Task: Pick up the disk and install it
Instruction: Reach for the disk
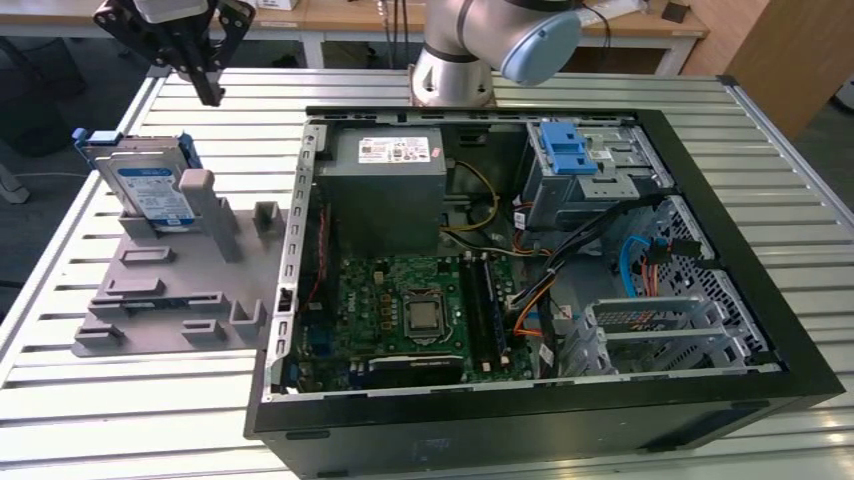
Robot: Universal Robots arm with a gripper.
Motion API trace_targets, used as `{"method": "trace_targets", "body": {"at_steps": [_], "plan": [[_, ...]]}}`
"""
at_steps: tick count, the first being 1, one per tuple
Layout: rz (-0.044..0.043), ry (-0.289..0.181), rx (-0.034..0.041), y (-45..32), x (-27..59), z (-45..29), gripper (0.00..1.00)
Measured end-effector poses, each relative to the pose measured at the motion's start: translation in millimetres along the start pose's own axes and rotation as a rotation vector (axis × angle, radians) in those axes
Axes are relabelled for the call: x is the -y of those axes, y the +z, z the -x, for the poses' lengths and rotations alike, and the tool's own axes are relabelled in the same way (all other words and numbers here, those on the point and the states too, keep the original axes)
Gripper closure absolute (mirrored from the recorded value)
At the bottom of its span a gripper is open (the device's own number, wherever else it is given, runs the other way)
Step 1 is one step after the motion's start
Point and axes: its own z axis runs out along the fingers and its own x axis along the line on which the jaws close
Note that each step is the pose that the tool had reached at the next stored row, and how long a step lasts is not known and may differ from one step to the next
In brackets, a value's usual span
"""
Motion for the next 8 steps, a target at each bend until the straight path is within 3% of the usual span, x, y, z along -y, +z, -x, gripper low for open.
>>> {"method": "trace_targets", "body": {"at_steps": [8], "plan": [[0.0, 0.0, 0.0, 0.0, 0.5, -12.3, 0.89]]}}
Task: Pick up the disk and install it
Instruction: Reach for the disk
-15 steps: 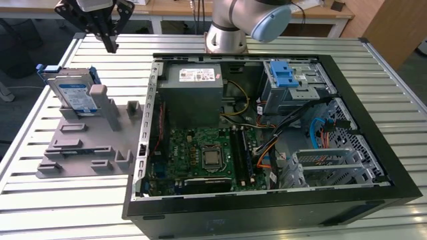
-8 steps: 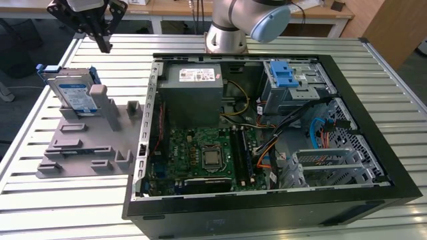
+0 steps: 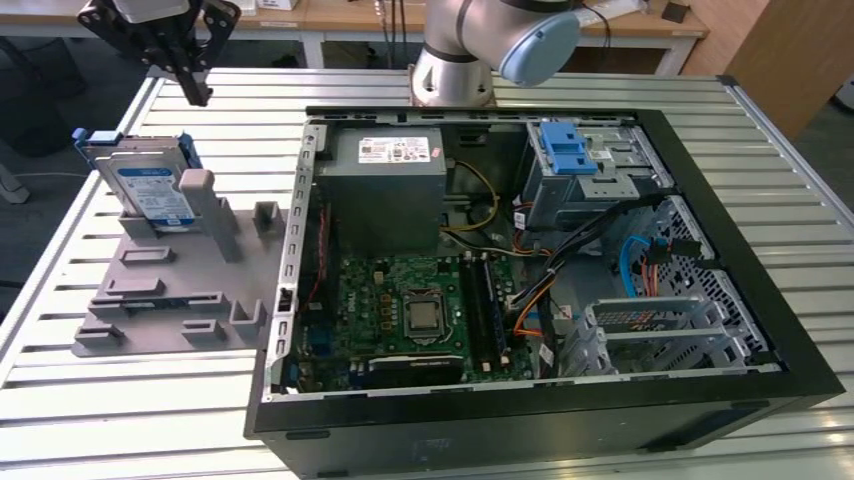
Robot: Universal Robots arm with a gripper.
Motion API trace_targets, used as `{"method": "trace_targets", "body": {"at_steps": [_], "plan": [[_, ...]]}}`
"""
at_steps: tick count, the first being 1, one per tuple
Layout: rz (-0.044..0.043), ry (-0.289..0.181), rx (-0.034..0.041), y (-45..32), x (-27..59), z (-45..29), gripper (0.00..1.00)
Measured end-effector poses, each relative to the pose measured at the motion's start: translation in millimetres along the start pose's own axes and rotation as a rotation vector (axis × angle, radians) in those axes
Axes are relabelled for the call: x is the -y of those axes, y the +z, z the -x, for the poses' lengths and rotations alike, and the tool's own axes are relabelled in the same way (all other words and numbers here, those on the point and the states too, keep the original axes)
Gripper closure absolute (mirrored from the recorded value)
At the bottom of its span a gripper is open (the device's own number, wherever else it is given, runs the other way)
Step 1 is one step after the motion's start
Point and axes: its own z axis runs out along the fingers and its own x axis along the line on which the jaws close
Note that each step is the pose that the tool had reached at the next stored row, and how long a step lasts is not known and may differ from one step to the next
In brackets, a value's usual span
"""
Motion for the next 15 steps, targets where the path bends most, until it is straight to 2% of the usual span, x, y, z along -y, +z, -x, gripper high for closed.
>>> {"method": "trace_targets", "body": {"at_steps": [15], "plan": [[-0.0001, 0.0, -0.0007, 0.1, 1.8, -24.9, 0.89]]}}
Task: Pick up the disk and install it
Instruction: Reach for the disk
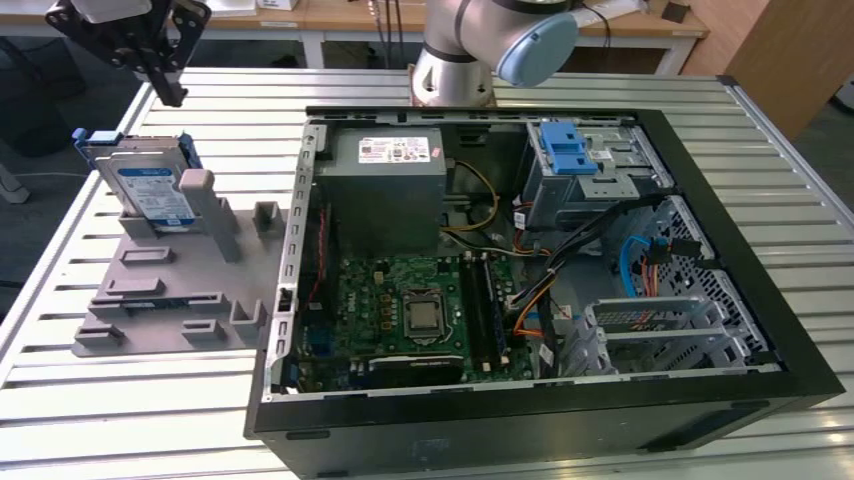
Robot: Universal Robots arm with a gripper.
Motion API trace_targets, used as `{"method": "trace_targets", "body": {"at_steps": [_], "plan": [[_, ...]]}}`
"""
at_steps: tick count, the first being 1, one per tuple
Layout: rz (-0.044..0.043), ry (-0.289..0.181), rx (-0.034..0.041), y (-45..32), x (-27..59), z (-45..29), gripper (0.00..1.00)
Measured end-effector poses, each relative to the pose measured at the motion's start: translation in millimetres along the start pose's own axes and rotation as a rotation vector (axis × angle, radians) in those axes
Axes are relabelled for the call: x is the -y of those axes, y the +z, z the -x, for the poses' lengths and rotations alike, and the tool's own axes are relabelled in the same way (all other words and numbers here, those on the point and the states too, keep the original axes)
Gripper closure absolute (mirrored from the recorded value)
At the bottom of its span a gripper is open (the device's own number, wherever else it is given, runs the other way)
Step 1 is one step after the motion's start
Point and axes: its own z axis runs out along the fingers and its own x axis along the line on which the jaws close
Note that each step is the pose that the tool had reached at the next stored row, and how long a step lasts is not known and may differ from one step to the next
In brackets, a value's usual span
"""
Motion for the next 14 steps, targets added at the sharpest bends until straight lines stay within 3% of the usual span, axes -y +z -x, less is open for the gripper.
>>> {"method": "trace_targets", "body": {"at_steps": [14], "plan": [[-0.0003, 0.0, -0.0034, 0.4, 1.3, -16.4, 0.89]]}}
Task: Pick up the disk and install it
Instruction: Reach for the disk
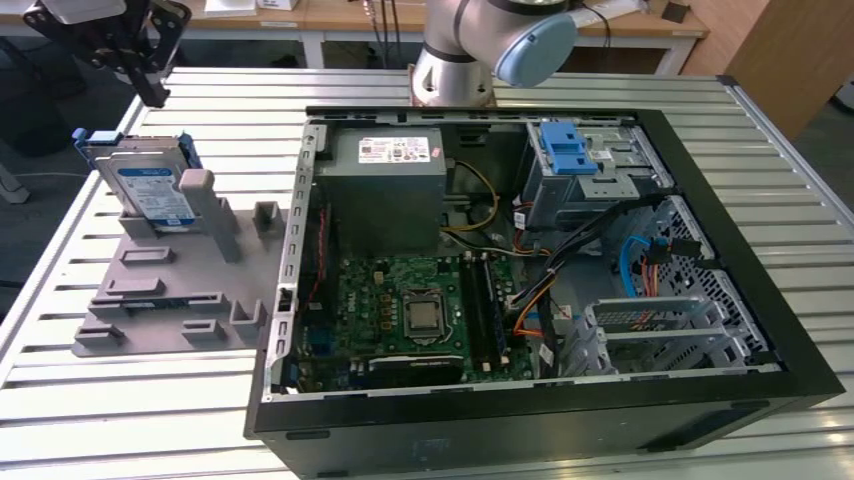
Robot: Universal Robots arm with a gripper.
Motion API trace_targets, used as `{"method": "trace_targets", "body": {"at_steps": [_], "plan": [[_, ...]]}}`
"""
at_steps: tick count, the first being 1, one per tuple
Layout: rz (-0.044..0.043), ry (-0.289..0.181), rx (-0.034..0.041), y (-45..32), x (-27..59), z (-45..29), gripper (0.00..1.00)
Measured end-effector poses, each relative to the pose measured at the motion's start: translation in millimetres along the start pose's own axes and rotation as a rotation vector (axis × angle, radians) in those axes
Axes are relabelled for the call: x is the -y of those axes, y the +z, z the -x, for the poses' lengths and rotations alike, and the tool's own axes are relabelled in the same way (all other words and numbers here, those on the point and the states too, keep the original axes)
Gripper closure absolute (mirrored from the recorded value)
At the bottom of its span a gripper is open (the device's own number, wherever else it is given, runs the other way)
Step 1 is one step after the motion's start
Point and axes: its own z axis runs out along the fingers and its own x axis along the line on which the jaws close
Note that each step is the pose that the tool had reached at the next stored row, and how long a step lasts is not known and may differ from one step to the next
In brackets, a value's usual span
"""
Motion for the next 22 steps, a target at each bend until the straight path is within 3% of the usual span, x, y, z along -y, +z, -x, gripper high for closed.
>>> {"method": "trace_targets", "body": {"at_steps": [8, 16, 22], "plan": [[0.0, 0.0, -0.0011, 0.2, 0.8, -11.0, 0.89], [0.0, -0.002, -0.002, 0.6, 2.8, -29.7, 0.89], [0.0005, -0.035, -0.0036, 1.3, 4.6, -35.5, 0.89]]}}
